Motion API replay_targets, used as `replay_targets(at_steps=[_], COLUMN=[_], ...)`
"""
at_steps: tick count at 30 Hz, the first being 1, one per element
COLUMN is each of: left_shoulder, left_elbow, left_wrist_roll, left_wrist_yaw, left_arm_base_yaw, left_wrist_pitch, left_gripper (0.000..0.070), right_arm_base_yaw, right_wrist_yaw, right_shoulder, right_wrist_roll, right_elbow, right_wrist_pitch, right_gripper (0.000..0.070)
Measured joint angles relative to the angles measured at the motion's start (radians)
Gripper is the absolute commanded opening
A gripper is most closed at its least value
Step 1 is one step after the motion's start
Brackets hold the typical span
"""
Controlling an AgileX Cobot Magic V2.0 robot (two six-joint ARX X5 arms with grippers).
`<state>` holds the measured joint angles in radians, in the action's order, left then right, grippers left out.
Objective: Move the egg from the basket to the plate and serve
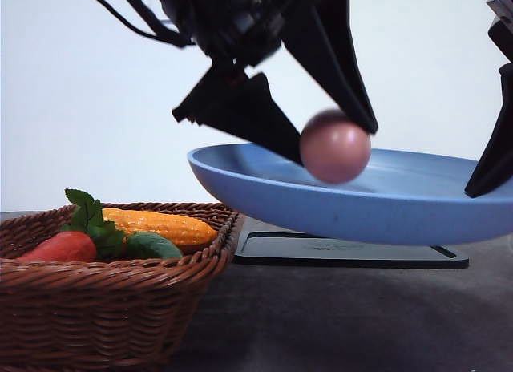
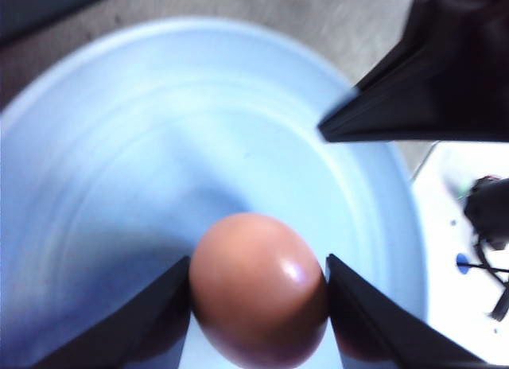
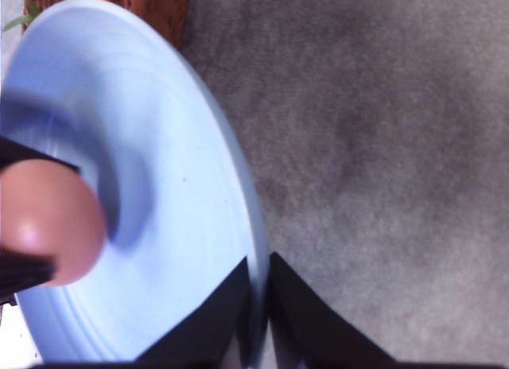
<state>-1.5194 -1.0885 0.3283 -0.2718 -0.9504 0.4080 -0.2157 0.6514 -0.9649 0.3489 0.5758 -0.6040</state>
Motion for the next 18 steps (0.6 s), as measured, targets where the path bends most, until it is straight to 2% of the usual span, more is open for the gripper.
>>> replay_targets(at_steps=[7,9,15,18], left_shoulder=[-0.031,-0.033,-0.033,-0.033], left_elbow=[0.0,0.0,0.0,0.0], left_wrist_roll=[-0.02,-0.023,-0.023,-0.023], left_wrist_yaw=[0.009,0.009,0.009,0.011], left_arm_base_yaw=[-0.001,-0.001,-0.002,-0.002], left_wrist_pitch=[-0.002,-0.002,-0.005,-0.006], left_gripper=[0.0174,0.0195,0.0458,0.0478], right_arm_base_yaw=[0.0,0.0,0.0,0.0], right_wrist_yaw=[-0.009,-0.012,-0.01,-0.006], right_shoulder=[0.0,0.0,0.0,0.0], right_wrist_roll=[0.0,0.0,0.0,0.0], right_elbow=[0.0,0.0,0.0,0.0], right_wrist_pitch=[-0.018,-0.019,-0.021,-0.022], right_gripper=[0.0,0.0,0.0,0.0])
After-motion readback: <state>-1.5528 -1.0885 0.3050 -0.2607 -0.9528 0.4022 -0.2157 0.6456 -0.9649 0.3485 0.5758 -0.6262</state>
